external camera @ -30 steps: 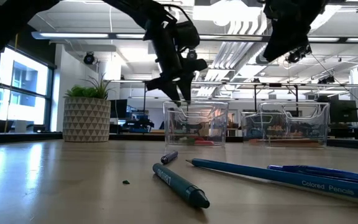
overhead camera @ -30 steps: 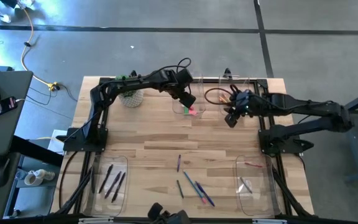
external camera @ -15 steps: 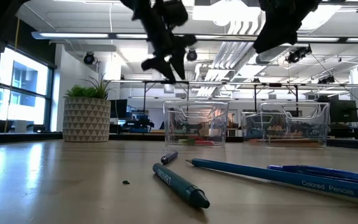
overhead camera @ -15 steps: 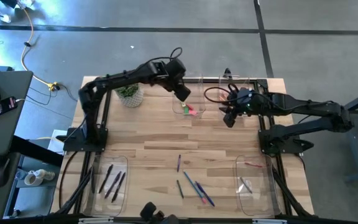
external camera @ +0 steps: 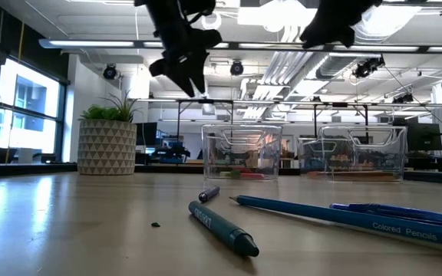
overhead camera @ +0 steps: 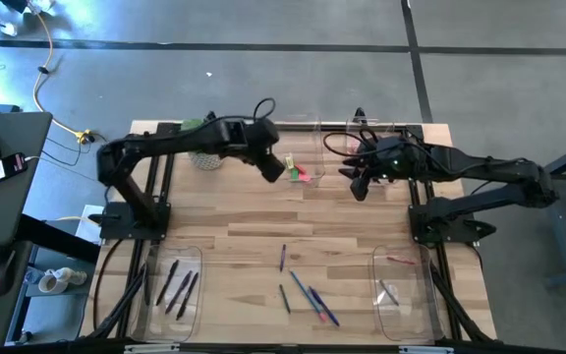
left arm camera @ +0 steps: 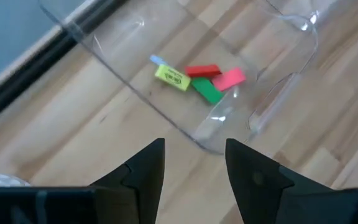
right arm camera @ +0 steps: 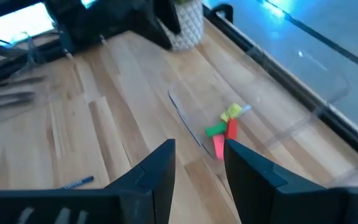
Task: Sort crayons/erasers/pens/pencils in bins
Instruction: Put the blue pen into the bottom left transparent bin
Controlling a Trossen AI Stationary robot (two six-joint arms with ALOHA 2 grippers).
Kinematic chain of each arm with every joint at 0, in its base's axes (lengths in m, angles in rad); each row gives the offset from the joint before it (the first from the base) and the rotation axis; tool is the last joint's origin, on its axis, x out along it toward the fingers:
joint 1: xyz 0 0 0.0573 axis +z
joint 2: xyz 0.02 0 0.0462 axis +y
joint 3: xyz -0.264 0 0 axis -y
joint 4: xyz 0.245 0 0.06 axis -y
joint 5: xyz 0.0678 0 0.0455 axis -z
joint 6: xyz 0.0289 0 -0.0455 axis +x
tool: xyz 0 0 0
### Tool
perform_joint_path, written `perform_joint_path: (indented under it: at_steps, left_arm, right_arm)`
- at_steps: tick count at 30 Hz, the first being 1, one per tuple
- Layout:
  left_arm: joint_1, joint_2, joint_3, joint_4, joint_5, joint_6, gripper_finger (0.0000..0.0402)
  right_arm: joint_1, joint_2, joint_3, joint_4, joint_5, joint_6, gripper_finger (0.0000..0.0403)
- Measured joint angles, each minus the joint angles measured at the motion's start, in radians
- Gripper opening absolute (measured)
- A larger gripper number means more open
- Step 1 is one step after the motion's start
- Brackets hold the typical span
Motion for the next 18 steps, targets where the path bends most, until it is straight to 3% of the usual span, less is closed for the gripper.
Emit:
perform_joint_path:
  at_steps: [7, 18]
  left_arm:
    - [-0.017, -0.128, -0.206, 0.126, 0.052, -0.056, 0.0158]
    - [0.018, -0.311, -0.402, 0.189, 0.162, -0.052, 0.0159]
  right_arm:
    - [0.04, 0.137, 0.166, -0.11, 0.028, -0.021, 0.0129]
    - [0.15, 0.313, 0.299, -0.343, 0.029, 0.225, 0.0129]
